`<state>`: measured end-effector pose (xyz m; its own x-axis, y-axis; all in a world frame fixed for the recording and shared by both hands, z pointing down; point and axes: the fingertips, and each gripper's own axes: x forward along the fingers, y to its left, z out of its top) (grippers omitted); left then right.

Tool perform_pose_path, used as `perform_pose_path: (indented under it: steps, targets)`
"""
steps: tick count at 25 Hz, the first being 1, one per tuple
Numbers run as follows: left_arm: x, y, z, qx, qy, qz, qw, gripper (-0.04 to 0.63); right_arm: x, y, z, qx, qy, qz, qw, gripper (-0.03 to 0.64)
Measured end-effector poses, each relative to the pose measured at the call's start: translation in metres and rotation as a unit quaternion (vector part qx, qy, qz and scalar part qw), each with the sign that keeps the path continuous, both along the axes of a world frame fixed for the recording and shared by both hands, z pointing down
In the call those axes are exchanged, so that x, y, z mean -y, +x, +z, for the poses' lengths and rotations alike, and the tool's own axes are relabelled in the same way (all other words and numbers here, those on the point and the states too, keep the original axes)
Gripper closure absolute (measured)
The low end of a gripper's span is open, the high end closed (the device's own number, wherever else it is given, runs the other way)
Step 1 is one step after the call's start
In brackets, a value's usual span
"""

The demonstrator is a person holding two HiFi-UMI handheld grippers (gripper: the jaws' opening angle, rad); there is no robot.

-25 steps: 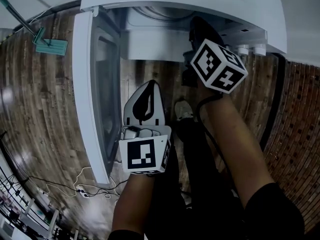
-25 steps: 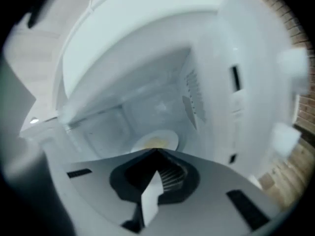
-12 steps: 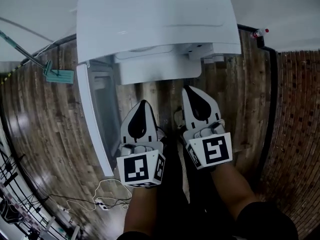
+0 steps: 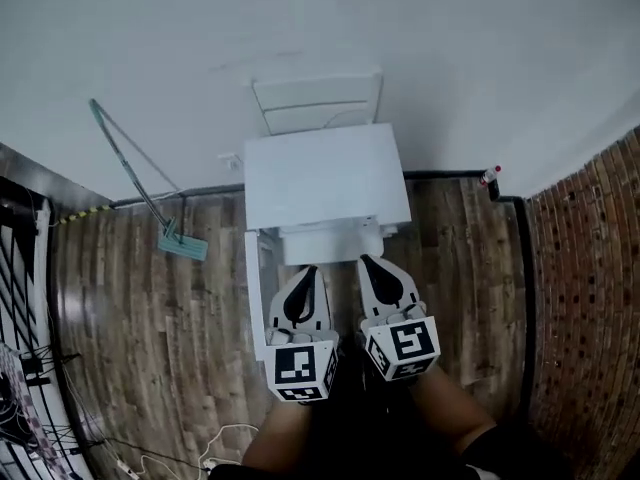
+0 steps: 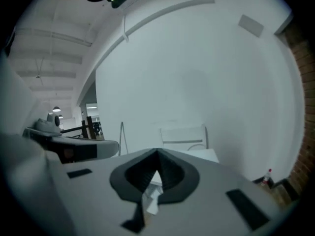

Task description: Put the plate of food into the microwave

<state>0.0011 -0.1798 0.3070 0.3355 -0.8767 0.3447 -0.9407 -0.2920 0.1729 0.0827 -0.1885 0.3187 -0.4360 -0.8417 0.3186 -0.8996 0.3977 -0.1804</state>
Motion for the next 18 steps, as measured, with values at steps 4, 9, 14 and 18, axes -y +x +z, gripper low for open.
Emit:
perform_pose_path:
  steps: [4,9,14,18]
  targets:
    - [0.005,-0.023,-0.067,-0.007,0.041,-0.026,0.9988,0.597,0.012,-0.03,-0.066,-0.003,0.04,-0.036,0.999,0.604]
    - [0.008,-0.051,-0.113,-0.011,0.063,-0.034,0.9974,0.597,0.018,-0.053,-0.135,0.014,0.099,-0.044,0.994,0.604]
    - [0.013,-0.073,-0.152,-0.021,0.098,-0.038,0.9943,0.597,0.013,-0.076,-0.159,0.018,0.125,-0.058,0.99,0.604]
    - [0.007,-0.08,-0.162,-0.019,0.106,-0.029,0.9937,0.597,0.004,-0.086,-0.168,0.02,0.14,-0.056,0.988,0.604]
